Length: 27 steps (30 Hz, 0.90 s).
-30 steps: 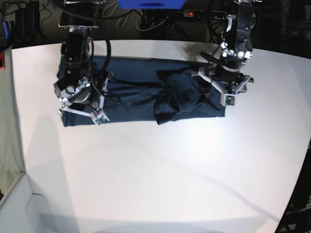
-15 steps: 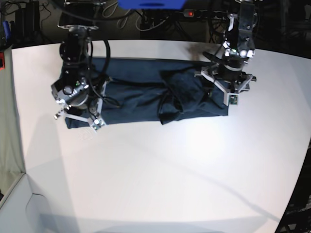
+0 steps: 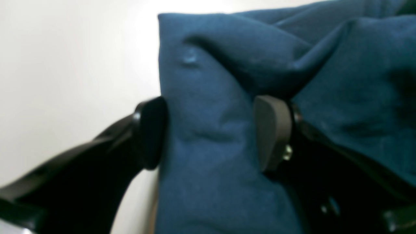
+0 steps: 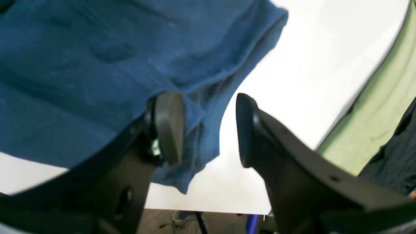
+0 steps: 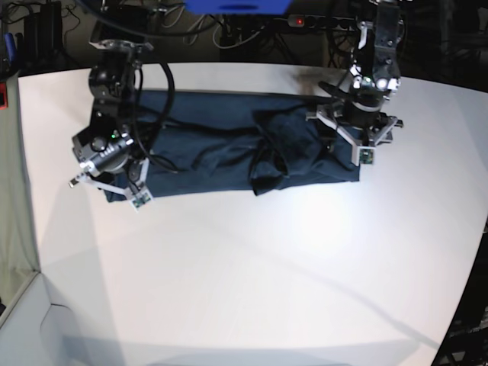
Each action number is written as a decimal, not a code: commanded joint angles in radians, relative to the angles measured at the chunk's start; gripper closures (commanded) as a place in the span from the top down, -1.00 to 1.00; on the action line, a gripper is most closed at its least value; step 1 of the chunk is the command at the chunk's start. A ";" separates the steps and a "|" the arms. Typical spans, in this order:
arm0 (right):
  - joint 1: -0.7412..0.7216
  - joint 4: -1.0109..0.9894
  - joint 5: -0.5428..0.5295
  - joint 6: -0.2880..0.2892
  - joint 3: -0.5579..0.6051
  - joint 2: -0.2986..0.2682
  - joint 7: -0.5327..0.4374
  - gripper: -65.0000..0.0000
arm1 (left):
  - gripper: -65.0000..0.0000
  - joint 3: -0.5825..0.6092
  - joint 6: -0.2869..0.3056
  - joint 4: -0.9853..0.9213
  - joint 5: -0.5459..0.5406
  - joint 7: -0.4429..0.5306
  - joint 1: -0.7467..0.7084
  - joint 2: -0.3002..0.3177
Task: Layout the t-shirt on the table in an organized manner, then fold the t-shirt properly
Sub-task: 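Release the strip and move the left gripper to the strip's end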
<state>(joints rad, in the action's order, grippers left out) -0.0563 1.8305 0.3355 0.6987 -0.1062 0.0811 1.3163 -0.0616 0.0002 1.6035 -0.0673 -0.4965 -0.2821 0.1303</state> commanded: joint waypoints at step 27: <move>-0.118 -0.081 0.001 -0.001 -0.224 0.038 0.007 0.28 | 0.23 -0.103 -0.016 0.340 0.016 -0.029 -0.087 -0.021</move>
<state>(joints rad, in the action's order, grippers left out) -0.1471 1.7287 0.3347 0.6983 -0.3332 0.1253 1.3266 -0.1635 -0.0105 1.9255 -0.0502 -0.5510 -0.3759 0.1047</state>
